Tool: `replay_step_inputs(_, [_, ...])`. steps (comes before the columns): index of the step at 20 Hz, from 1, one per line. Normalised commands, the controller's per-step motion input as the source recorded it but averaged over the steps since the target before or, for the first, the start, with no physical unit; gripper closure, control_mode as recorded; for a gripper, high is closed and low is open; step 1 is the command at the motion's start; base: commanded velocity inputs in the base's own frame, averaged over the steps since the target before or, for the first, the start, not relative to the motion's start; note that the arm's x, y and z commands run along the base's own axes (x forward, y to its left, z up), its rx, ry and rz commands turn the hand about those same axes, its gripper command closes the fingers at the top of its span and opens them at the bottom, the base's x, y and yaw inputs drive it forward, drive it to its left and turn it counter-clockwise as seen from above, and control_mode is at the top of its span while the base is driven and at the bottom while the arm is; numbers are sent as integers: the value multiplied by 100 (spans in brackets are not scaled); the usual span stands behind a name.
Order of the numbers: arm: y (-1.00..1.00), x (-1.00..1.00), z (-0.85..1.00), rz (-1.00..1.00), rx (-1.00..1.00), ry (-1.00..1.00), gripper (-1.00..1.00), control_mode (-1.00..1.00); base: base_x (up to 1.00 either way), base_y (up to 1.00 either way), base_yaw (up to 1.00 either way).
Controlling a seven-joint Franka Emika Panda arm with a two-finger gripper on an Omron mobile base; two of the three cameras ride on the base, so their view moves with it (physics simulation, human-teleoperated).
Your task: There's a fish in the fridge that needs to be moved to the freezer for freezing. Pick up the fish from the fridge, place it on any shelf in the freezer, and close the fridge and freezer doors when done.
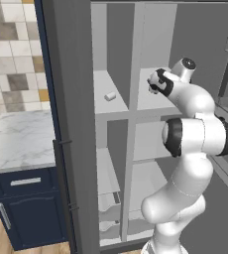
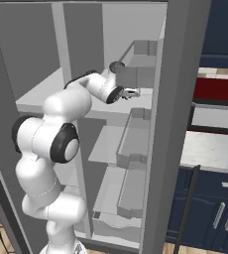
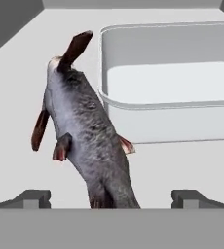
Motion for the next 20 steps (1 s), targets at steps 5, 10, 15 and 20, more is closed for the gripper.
replay_step_inputs(5, [-4,23,-26,3,0,0,-100,-100,0,0,0])
replay_step_inputs(10, [16,21,-38,1,0,0,100,-100,0,0,0])
replay_step_inputs(15, [32,8,-67,1,0,3,100,-100,0,0,0])
replay_step_inputs(20, [47,-8,-77,0,-1,11,100,-100,0,0,0])
